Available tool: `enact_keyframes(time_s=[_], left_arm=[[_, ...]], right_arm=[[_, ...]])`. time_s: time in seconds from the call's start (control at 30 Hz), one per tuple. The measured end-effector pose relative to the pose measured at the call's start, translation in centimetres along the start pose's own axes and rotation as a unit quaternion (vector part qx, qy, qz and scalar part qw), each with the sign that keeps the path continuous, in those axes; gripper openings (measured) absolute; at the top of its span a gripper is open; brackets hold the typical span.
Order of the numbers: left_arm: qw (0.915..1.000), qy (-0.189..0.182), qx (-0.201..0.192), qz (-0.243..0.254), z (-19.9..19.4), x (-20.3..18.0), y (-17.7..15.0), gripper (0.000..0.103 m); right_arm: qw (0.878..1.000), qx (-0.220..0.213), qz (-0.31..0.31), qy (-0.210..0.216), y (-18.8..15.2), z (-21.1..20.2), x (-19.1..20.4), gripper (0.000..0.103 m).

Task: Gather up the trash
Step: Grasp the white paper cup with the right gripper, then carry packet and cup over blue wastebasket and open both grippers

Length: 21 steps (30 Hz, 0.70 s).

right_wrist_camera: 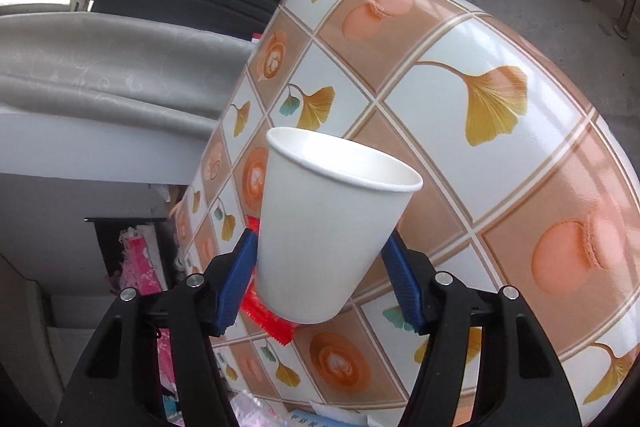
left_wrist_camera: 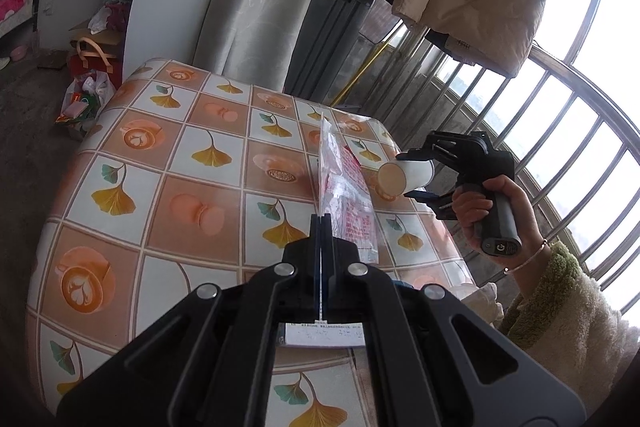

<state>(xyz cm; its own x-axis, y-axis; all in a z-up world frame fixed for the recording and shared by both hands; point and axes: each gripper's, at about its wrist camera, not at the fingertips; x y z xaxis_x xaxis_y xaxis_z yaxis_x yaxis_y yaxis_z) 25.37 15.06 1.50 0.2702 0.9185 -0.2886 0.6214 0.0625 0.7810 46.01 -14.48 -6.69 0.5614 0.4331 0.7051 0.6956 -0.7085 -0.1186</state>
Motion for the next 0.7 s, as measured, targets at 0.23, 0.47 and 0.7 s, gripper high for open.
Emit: enact_keyframes(time_s=[0.23,0.47,0.7], left_arm=[[0.9993,0.0,-0.022,0.031,-2.1,-2.5,0.5,0.0],[0.9964,-0.019,-0.048,0.066,-5.2,-6.8,1.4,0.0],[0.9889,-0.065,-0.058,0.12,-7.0,-14.0,1.8,0.0]], right_arm=[[0.995,0.027,-0.031,0.088,-2.3,-8.2,-1.4,0.062],[0.982,0.039,-0.056,0.174,-6.8,-18.0,-6.5,0.062],[0.969,0.015,-0.021,0.247,-10.3,-25.9,-16.7,0.062]])
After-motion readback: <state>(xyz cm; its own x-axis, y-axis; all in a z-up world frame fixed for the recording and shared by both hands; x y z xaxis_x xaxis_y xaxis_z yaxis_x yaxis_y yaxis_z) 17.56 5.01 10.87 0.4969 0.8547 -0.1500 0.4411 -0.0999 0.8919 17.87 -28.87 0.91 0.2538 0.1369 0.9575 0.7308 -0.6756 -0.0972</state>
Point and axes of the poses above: each gripper's, at about its wrist camera, not at the fingertips, and z roughly the way its jaws point, x to its left, y to its top, and after that the axes turned 11 degrees about z, right-handed
